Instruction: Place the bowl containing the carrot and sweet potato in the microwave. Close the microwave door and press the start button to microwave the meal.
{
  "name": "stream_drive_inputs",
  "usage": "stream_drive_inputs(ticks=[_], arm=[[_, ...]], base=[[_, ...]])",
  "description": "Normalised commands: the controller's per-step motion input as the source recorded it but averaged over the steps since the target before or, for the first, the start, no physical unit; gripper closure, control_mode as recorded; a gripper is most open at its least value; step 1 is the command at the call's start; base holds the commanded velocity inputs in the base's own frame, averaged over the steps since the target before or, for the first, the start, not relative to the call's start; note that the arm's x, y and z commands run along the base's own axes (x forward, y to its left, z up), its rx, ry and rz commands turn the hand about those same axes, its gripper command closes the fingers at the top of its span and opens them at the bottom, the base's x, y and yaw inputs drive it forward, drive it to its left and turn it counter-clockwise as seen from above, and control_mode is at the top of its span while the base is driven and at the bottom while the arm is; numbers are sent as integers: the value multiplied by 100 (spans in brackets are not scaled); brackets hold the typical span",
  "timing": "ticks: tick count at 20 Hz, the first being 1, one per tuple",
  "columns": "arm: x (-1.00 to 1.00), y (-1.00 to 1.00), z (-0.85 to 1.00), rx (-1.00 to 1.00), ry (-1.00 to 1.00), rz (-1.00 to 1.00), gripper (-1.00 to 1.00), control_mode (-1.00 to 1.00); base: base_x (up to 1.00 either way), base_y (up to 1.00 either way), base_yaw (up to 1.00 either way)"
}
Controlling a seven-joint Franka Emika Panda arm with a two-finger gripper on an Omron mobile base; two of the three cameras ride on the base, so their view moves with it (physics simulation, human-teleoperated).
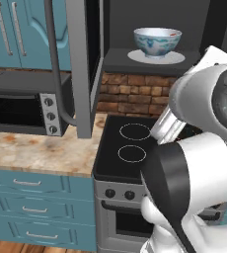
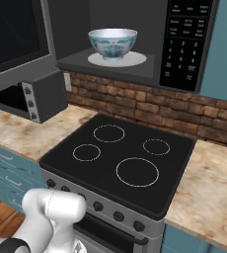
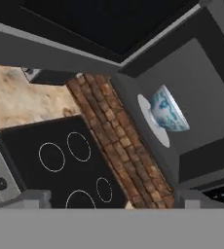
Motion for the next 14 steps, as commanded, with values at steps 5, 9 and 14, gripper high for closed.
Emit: stream_drive_inputs(ticks=[5,9,14], arm=[[-11,93,0,-26,-9,0,-100,-100],[-2,76,0,-21,-9,0,-100,-100],[0,66,0,-17,-17,0,-100,-100]], base=[[0,0,0],[0,0,0],[0,0,0]])
